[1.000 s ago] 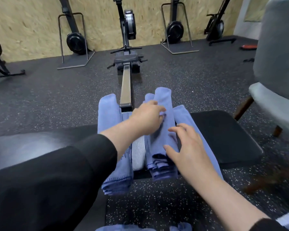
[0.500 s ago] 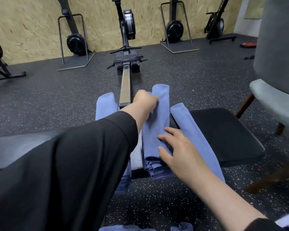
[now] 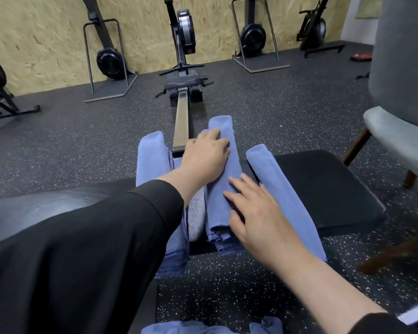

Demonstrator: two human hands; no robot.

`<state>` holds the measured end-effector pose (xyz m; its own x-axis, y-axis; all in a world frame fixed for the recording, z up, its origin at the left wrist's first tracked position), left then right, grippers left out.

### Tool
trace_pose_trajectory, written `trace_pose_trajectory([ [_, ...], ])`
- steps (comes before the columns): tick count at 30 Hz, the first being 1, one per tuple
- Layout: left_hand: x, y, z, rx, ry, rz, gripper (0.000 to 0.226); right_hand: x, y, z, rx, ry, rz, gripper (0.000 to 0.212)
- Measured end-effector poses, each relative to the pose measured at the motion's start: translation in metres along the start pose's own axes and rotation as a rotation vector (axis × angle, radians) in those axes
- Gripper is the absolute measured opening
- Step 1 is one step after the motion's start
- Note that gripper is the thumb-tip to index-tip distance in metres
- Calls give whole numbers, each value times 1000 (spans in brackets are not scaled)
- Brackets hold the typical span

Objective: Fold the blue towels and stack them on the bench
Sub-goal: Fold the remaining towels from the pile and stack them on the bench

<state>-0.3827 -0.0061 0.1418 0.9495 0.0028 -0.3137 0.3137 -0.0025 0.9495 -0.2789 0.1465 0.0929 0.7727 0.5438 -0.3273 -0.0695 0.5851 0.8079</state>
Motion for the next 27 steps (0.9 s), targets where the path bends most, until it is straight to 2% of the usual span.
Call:
trace_pose_trajectory([
  [3, 0, -18, 2, -6, 29, 207, 41, 1, -3, -3, -11, -19, 53, 67],
  [6, 5, -28, 4, 20, 89, 300, 47, 1, -2, -7, -40, -45, 101, 59],
  [10, 14, -31, 9, 79, 156, 330, 50, 1, -2, -10, -87, -48, 150, 47],
  [12, 14, -28, 9, 79, 165, 292, 47, 1, -1, -10, -127, -53, 135, 46],
  [16, 12, -20, 12, 152, 222, 98, 33, -1, 4, -12, -215, -73, 72, 45],
  [24, 5, -18, 23, 485, 416, 54, 34, -2, 4, -12, -219, -76, 129, 47],
  [27, 9, -6, 19, 654, 477, -69, 37, -3, 4, -11, -230, -69, 115, 46],
])
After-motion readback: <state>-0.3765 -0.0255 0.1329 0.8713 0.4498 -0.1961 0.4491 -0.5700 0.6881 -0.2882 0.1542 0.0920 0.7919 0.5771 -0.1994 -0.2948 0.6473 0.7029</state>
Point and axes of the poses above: each hand's wrist, its own x-axis away from the middle knuckle, its own y-axis out of the back of the hand, z = x × y, the point moved 5 cm from there along -x, towards the middle knuckle, and after that the axes turned 1 degree about z, right-handed, at the moved point
